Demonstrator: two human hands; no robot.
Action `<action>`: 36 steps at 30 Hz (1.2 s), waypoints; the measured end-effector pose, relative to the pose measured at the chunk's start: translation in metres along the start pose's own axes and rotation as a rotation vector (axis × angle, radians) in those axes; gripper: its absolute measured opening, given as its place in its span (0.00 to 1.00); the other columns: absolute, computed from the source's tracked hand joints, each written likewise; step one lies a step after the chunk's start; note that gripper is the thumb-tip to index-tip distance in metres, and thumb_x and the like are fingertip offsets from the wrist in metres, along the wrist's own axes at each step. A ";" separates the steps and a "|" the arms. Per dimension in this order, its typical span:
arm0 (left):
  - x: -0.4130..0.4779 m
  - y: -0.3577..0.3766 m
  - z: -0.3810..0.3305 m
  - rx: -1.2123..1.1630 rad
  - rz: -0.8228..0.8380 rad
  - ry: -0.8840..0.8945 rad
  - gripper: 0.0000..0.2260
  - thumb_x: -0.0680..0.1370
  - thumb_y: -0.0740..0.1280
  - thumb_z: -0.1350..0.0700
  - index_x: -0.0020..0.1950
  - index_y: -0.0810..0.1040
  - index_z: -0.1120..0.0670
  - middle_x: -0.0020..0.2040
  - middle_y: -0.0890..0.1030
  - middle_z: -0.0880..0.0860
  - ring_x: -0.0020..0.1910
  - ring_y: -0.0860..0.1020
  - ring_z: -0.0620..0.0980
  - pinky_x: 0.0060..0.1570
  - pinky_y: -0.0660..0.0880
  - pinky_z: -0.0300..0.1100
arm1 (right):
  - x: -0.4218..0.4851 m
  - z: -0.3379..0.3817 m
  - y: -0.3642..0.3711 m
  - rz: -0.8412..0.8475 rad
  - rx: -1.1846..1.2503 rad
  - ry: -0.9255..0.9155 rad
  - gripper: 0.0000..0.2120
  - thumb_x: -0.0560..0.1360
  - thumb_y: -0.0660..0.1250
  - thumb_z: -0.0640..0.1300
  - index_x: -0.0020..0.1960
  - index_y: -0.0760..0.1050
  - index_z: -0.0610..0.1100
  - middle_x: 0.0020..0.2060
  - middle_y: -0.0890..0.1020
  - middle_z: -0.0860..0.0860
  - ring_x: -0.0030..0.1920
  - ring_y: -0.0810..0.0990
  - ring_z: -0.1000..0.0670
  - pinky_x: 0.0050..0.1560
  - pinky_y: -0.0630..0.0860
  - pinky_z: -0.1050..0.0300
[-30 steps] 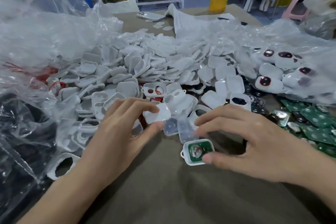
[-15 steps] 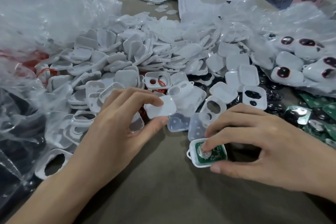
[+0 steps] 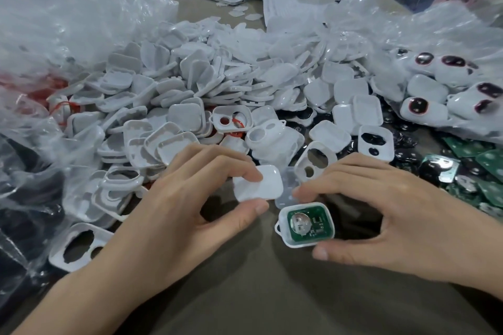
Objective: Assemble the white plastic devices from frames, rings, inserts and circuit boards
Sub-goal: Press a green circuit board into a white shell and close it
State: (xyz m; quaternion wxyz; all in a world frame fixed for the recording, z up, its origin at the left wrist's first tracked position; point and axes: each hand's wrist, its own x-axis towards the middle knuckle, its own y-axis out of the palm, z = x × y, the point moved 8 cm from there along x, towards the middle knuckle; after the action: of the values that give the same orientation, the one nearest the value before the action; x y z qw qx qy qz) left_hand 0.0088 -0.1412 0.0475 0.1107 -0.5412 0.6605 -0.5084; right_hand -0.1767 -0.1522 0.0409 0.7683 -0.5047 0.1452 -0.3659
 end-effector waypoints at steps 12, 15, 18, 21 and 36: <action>0.001 -0.002 0.010 0.086 -0.005 -0.064 0.12 0.78 0.66 0.41 0.57 0.77 0.45 0.58 0.77 0.36 0.62 0.74 0.44 0.60 0.68 0.34 | -0.004 -0.005 0.000 0.012 -0.014 -0.005 0.19 0.69 0.68 0.70 0.57 0.72 0.67 0.56 0.76 0.70 0.68 0.70 0.56 0.61 0.67 0.64; 0.001 -0.002 0.010 0.081 -0.003 -0.063 0.12 0.78 0.66 0.41 0.57 0.77 0.45 0.58 0.77 0.36 0.62 0.74 0.44 0.60 0.68 0.33 | -0.004 -0.004 0.001 0.015 0.012 -0.021 0.14 0.70 0.67 0.68 0.53 0.73 0.66 0.55 0.77 0.69 0.68 0.71 0.55 0.62 0.68 0.62; 0.000 -0.002 0.011 0.079 0.000 -0.072 0.12 0.78 0.65 0.41 0.57 0.77 0.45 0.58 0.77 0.37 0.62 0.74 0.44 0.60 0.67 0.32 | -0.002 -0.003 0.002 0.025 0.010 -0.035 0.10 0.72 0.67 0.67 0.49 0.75 0.65 0.54 0.77 0.69 0.67 0.71 0.55 0.62 0.67 0.64; 0.001 -0.003 0.011 0.068 -0.004 -0.079 0.12 0.78 0.65 0.41 0.57 0.77 0.44 0.58 0.77 0.37 0.62 0.74 0.43 0.60 0.66 0.30 | -0.001 -0.004 0.002 0.034 0.018 -0.032 0.09 0.72 0.67 0.67 0.48 0.75 0.64 0.54 0.77 0.69 0.67 0.71 0.56 0.62 0.66 0.65; -0.001 -0.001 -0.002 0.012 -0.001 -0.033 0.10 0.78 0.67 0.42 0.57 0.76 0.43 0.58 0.77 0.35 0.62 0.75 0.42 0.58 0.66 0.27 | -0.003 -0.008 0.002 0.024 0.065 0.057 0.17 0.67 0.67 0.70 0.53 0.72 0.68 0.57 0.75 0.70 0.69 0.67 0.60 0.59 0.71 0.67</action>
State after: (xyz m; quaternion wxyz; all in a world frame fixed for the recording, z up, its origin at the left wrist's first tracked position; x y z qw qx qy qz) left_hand 0.0082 -0.1395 0.0486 0.1244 -0.5491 0.6554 -0.5035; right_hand -0.1825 -0.1551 0.0357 0.7843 -0.4671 0.1610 -0.3752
